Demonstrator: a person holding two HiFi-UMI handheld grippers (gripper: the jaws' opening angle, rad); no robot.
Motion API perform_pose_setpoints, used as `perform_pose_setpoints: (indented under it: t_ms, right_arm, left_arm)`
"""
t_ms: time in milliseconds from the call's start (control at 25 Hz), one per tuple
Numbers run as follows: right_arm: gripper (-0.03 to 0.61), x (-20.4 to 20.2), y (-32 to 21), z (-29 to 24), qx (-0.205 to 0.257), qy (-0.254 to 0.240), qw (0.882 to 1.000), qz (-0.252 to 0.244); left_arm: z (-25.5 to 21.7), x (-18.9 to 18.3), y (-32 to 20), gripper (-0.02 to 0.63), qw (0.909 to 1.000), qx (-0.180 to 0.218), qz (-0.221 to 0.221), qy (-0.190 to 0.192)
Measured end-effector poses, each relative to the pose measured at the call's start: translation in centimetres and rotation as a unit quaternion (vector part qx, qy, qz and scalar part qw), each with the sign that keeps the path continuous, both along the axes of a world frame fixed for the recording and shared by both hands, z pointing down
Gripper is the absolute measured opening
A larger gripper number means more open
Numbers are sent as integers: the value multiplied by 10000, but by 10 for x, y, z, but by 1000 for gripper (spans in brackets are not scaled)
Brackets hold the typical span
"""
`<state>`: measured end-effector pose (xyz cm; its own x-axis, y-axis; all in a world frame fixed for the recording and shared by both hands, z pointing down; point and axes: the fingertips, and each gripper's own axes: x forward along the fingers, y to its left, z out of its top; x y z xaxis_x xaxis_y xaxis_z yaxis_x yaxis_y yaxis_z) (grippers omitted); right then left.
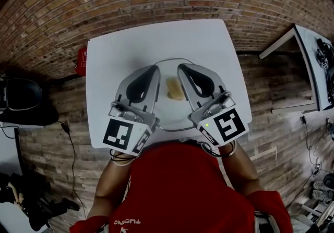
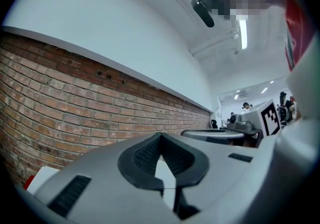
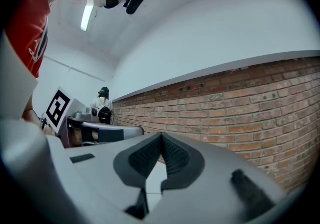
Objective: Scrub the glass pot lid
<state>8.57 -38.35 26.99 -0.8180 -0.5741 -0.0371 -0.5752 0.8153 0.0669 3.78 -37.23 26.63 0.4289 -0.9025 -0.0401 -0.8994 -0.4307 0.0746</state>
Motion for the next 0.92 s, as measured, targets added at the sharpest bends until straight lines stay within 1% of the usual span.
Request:
perform_pose_setpoints:
  t_ms: [400,920]
  right_arm:
    - [29,6,-1,6,-162,-27,9999,13]
    - [29,7,-2,6,-165,-10,9999,33]
  left_arm:
    - [3,4,1,17,10000,-45,-31,1]
    - [4,2,0,17,10000,-52,-47,-40]
